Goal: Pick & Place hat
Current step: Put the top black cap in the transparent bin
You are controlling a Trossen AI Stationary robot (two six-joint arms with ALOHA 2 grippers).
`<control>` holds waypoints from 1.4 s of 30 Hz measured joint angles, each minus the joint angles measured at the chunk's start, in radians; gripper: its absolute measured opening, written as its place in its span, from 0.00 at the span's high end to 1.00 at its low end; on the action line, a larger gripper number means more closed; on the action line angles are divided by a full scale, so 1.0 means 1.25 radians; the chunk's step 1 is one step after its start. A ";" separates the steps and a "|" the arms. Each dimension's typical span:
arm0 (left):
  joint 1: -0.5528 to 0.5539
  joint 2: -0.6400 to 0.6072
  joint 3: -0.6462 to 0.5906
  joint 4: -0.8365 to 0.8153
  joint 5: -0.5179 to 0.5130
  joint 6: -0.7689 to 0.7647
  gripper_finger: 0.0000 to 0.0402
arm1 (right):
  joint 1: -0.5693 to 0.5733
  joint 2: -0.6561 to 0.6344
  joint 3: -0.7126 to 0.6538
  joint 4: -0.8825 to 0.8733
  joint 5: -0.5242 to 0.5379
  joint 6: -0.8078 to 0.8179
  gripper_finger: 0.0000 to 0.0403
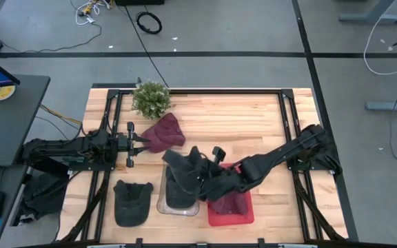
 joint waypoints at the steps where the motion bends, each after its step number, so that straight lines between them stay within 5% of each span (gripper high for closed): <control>1: 0.000 0.000 0.000 0.000 0.000 0.000 0.71 | 0.000 0.015 0.017 -0.019 -0.008 0.016 1.00; 16: 0.000 0.000 0.000 0.000 0.000 0.000 0.71 | -0.050 0.090 0.038 -0.017 -0.147 0.093 1.00; 33: 0.000 0.000 0.000 0.000 0.000 0.000 0.71 | -0.114 0.161 0.037 0.073 -0.323 -0.007 0.96; 42: 0.000 0.000 0.000 0.000 0.000 0.000 0.71 | -0.119 0.163 0.037 0.053 -0.337 0.001 0.95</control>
